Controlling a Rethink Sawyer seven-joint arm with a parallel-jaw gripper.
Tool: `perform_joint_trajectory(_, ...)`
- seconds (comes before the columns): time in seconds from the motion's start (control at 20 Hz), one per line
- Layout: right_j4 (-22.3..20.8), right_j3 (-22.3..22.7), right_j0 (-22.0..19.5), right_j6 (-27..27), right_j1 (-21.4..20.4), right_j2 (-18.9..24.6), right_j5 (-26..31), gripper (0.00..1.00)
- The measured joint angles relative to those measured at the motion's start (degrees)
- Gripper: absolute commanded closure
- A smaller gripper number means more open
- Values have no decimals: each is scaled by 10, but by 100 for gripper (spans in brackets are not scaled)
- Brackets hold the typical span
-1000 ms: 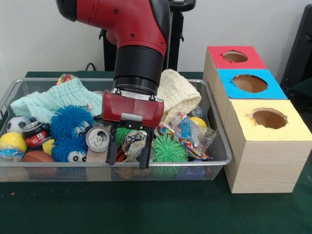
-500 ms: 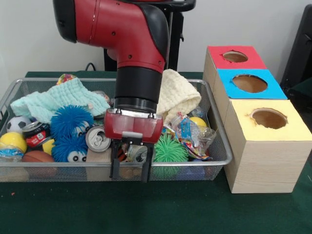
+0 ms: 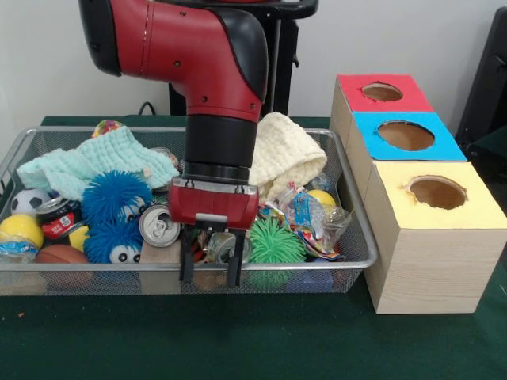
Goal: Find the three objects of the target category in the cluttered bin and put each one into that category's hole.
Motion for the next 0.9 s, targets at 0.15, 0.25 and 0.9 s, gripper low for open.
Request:
perform_joint_trajectory(0.15,-8,8,3,0,-11,0,0,0)
perform_joint_trajectory(0.25,-18,20,11,0,-31,-3,0,0)
perform_joint_trajectory(0.9,-14,64,49,0,-64,-13,0,0)
